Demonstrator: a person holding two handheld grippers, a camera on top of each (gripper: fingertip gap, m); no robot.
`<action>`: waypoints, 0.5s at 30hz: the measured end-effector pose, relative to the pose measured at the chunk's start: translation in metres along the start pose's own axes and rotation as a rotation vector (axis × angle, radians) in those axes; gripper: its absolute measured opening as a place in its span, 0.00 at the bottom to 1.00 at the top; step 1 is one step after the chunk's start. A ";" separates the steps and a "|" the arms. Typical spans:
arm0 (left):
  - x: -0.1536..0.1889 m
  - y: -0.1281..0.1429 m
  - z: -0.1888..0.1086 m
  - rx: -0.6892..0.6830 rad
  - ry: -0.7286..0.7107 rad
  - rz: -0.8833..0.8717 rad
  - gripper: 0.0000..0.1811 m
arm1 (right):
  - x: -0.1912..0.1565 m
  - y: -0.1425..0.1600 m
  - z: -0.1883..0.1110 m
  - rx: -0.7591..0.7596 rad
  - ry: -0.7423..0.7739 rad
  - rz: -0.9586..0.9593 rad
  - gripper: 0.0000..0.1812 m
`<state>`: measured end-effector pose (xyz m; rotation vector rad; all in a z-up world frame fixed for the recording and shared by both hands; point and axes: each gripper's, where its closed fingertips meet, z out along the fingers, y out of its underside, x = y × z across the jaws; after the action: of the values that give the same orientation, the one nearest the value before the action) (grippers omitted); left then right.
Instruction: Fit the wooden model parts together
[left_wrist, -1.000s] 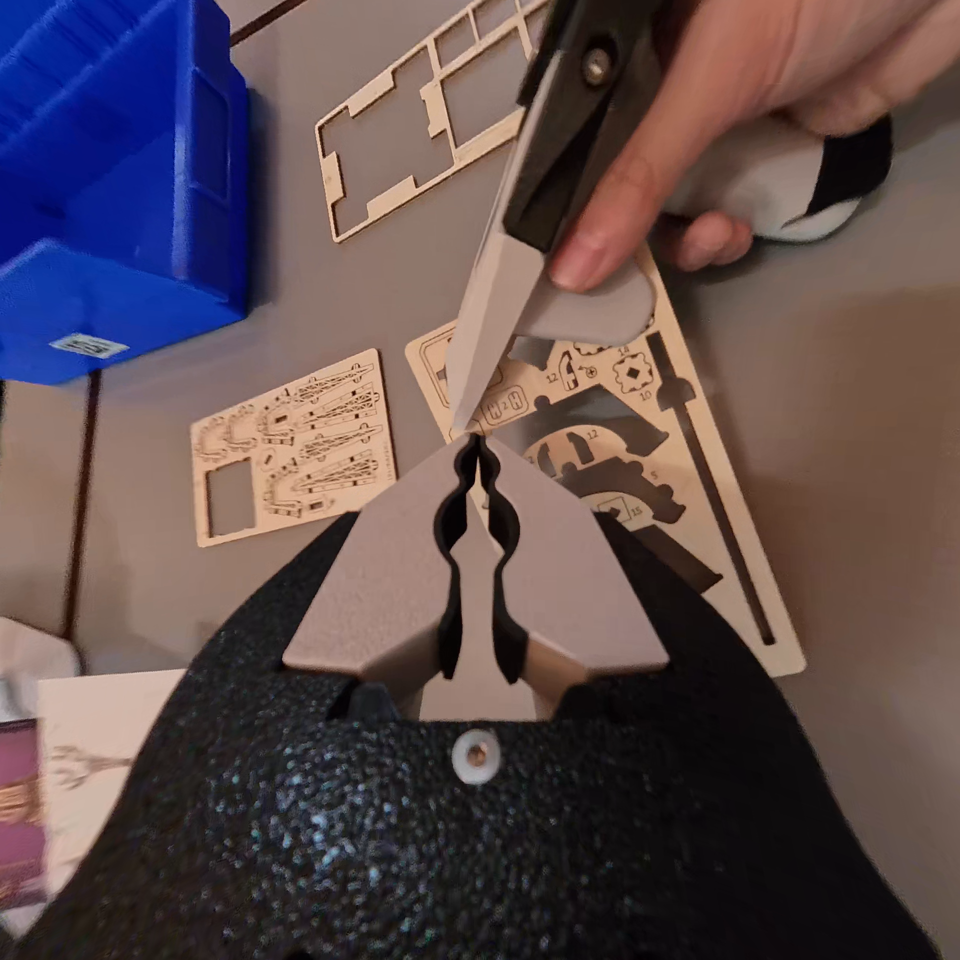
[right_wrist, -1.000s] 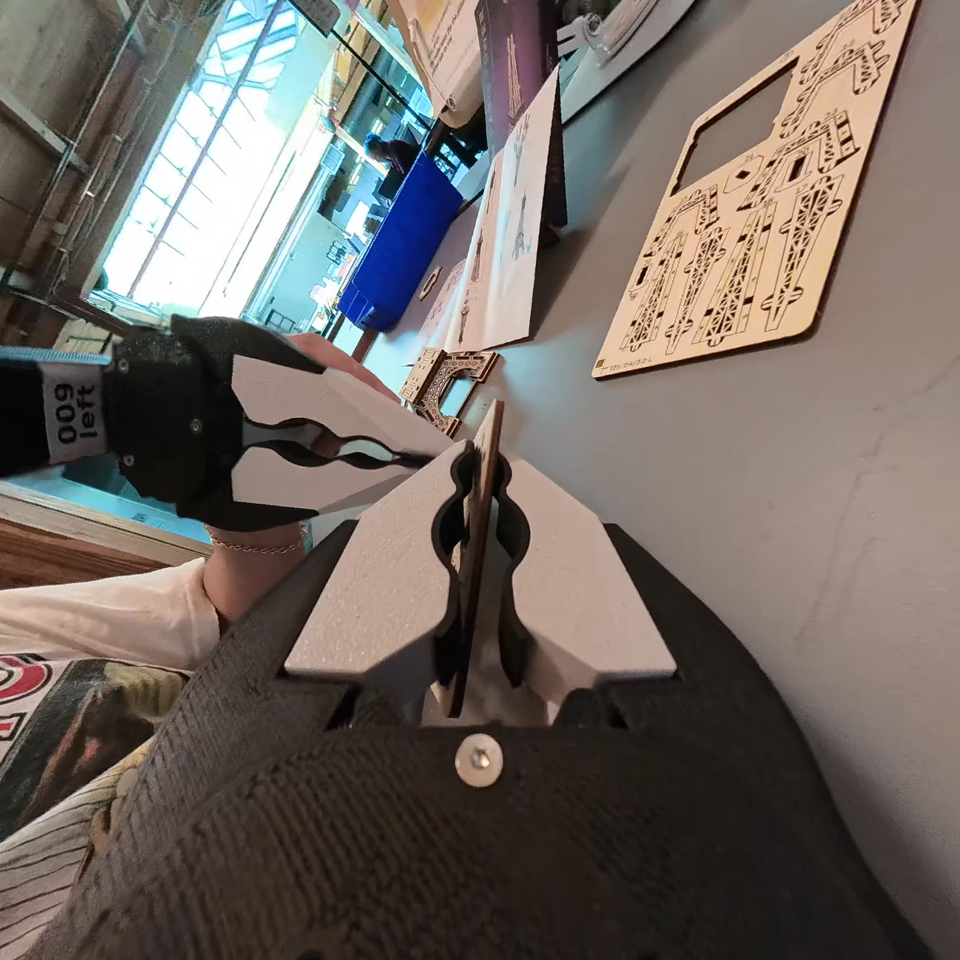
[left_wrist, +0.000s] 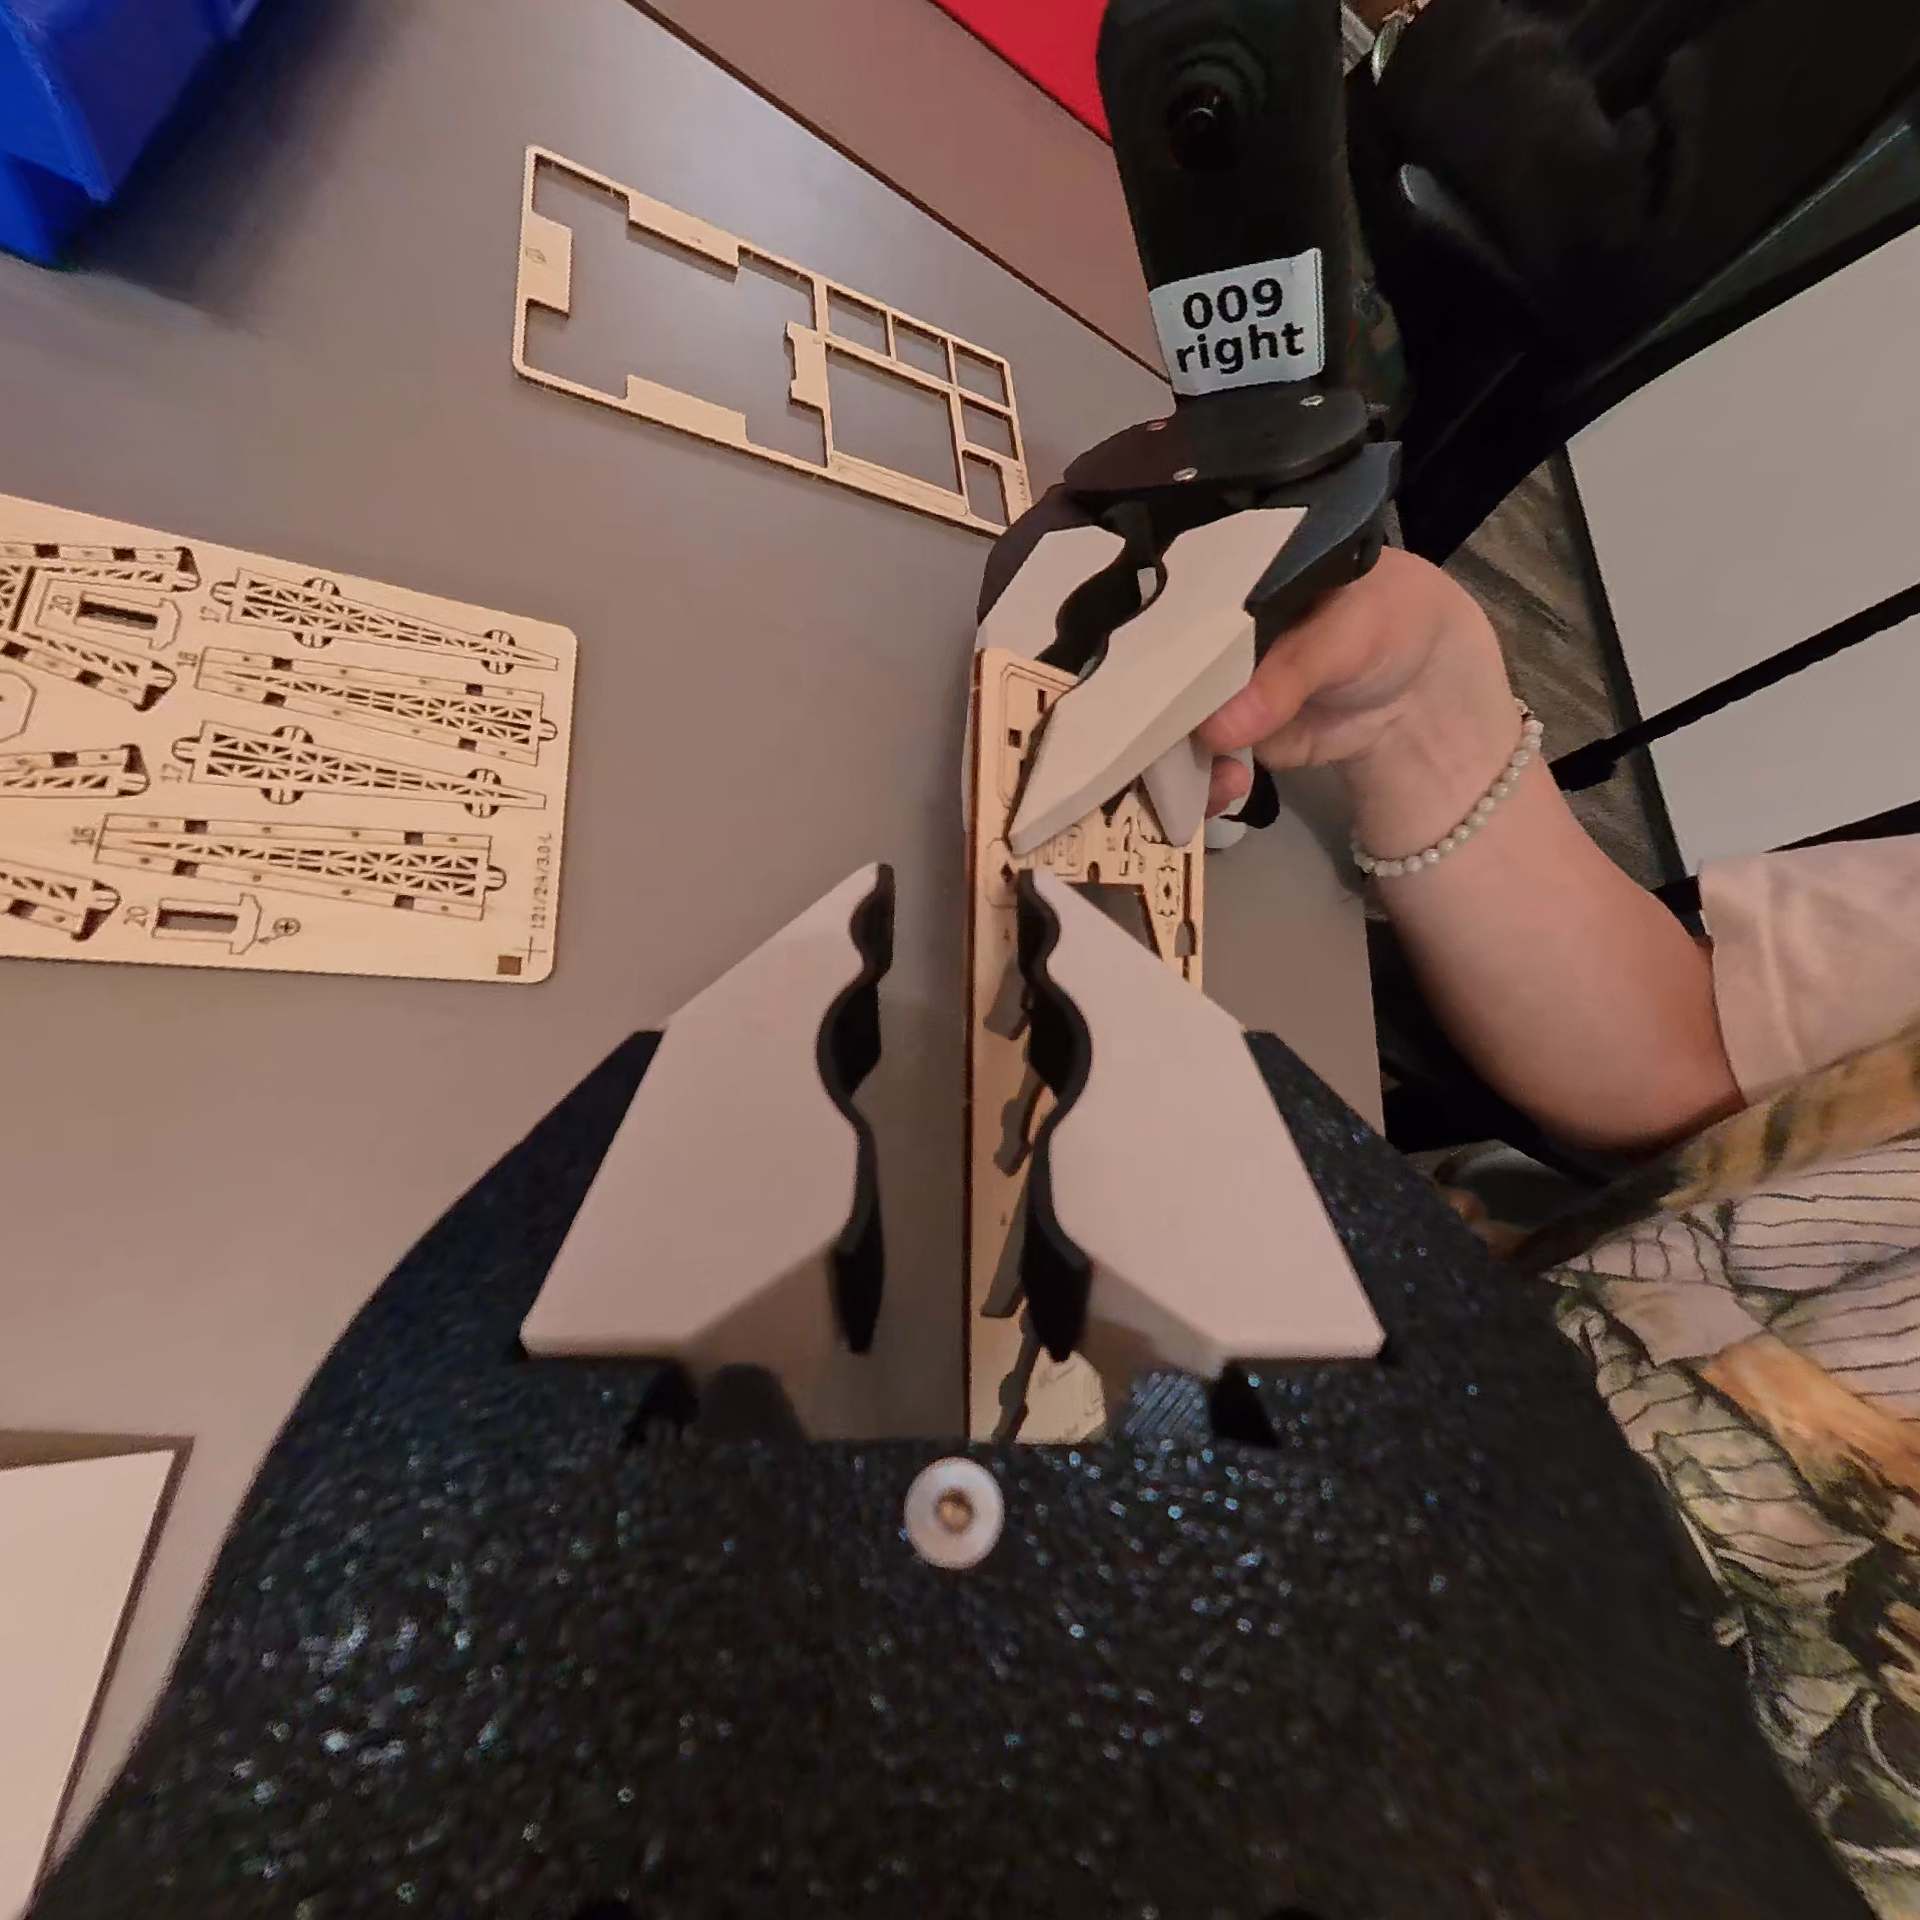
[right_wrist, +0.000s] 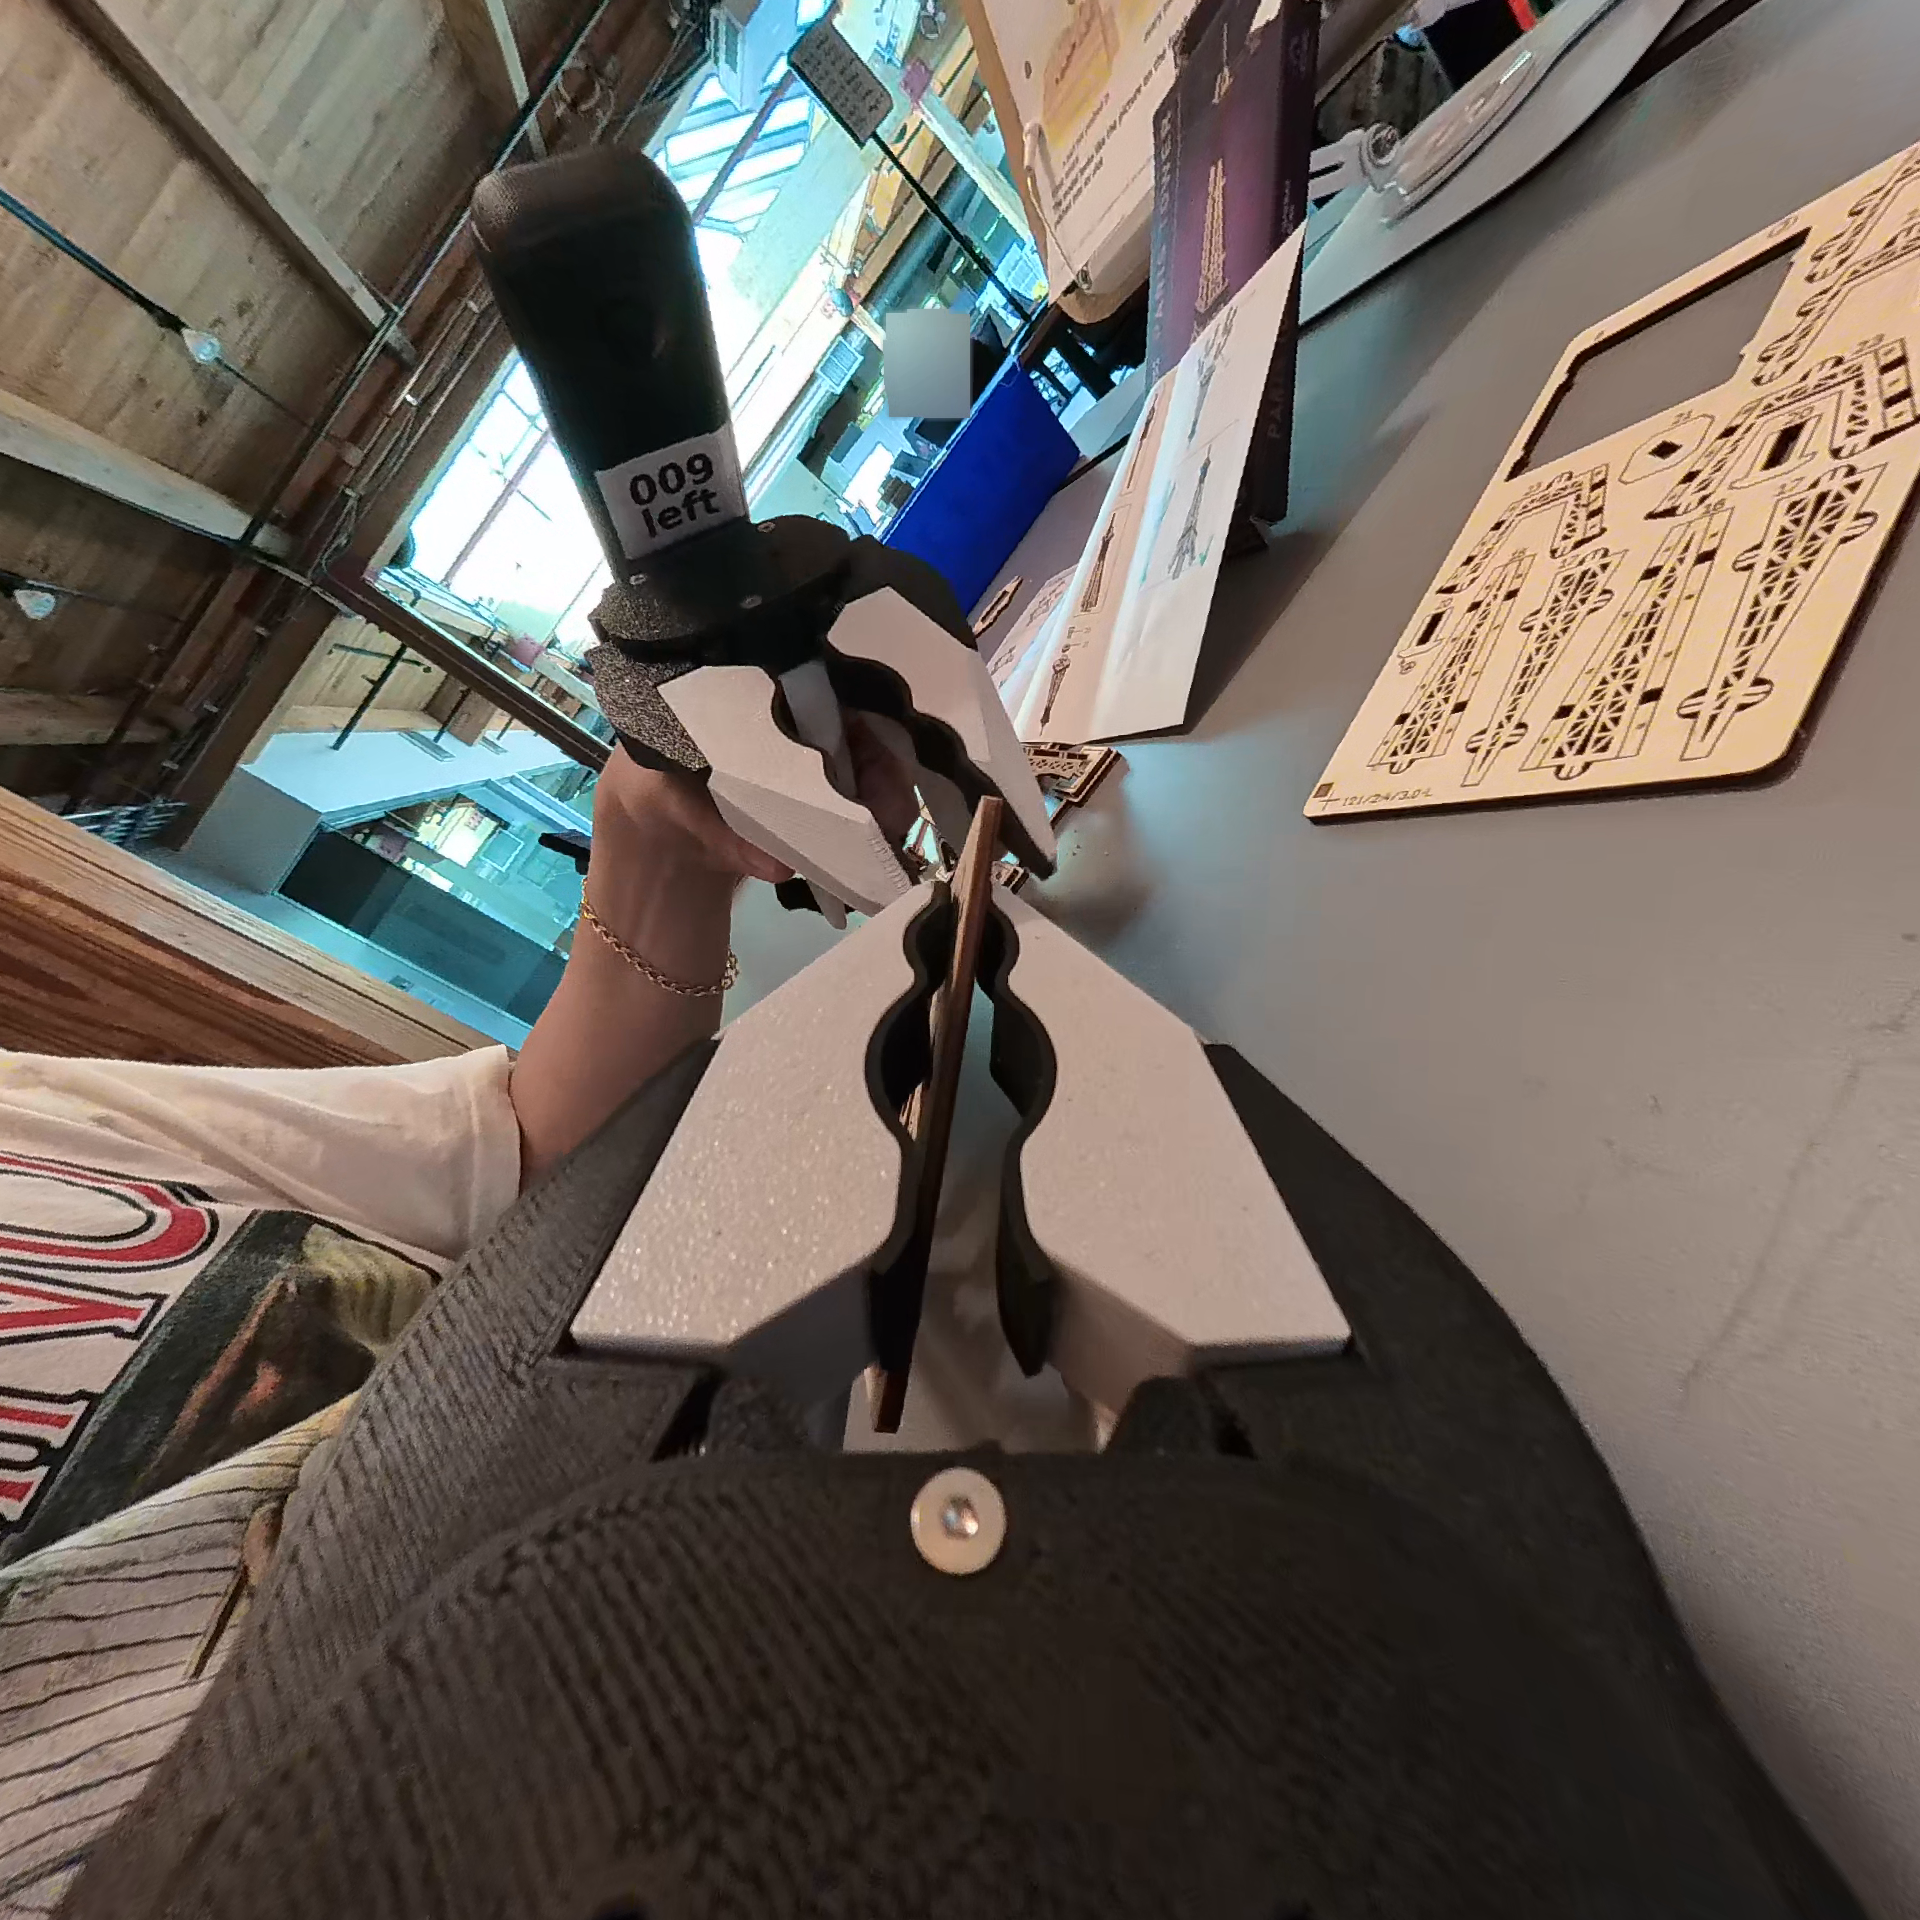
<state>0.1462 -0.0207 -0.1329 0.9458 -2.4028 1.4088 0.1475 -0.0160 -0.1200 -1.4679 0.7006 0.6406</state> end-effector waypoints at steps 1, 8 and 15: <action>0.000 0.000 0.000 0.000 -0.002 0.000 0.12 | 0.000 0.000 0.000 0.000 -0.003 0.002 0.01; 0.003 -0.003 0.001 0.022 0.052 -0.024 0.16 | -0.001 0.000 0.000 0.002 -0.008 0.001 0.01; 0.008 -0.001 0.004 0.033 0.102 -0.022 0.04 | 0.001 -0.001 -0.001 0.005 0.000 0.009 0.01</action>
<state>0.1413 -0.0281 -0.1307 0.8828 -2.2960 1.4562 0.1484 -0.0166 -0.1200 -1.4609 0.7080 0.6454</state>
